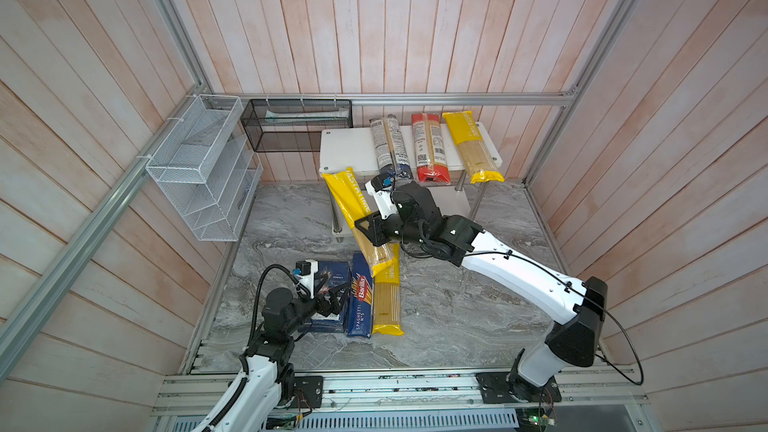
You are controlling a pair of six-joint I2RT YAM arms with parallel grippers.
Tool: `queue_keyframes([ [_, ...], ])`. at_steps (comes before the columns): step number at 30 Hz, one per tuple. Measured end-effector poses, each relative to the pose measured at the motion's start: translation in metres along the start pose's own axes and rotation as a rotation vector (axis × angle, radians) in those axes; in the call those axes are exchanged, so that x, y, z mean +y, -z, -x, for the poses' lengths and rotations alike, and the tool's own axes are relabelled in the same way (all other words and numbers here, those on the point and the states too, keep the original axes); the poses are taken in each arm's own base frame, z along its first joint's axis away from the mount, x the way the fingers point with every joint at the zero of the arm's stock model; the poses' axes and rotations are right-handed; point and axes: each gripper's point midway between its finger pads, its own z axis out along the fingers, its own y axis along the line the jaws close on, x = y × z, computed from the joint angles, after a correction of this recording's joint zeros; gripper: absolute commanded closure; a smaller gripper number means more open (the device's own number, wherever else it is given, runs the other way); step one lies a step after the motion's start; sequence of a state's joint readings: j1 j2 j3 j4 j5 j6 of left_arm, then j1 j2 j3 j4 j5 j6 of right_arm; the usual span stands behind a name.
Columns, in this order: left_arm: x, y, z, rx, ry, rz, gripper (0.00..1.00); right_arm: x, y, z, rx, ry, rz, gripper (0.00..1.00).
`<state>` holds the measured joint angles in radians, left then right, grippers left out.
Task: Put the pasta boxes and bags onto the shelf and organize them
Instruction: 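Lift the yellow PASTATIME bag upright toward the top shelf with the right gripper, then lower the yellow bag onto the top shelf beside the clear-and-blue bag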
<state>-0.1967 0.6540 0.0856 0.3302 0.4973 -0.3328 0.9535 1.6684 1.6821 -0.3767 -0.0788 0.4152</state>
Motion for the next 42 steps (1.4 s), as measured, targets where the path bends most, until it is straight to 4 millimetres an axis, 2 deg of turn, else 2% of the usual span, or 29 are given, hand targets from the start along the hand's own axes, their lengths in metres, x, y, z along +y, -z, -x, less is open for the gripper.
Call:
queue_keyframes([
  [7,0.000,0.000,0.000,0.000,0.000,0.000,0.00,0.004,-0.015,0.010,0.007,0.016,-0.003,0.98],
  [22,0.000,0.000,0.000,0.000,0.000,0.000,0.00,0.026,-0.042,0.086,-0.128,0.075,0.024,0.98],
  [29,0.002,0.000,0.001,-0.003,0.000,0.010,0.00,0.007,-0.048,0.113,-0.174,0.051,-0.011,0.98],
  [32,0.003,0.000,0.001,-0.005,0.000,0.016,0.00,-0.002,-0.048,0.118,-0.189,0.035,-0.027,0.99],
  [42,0.004,0.000,0.000,-0.002,0.003,0.024,0.00,-0.008,-0.057,0.144,-0.305,-0.027,0.003,1.00],
])
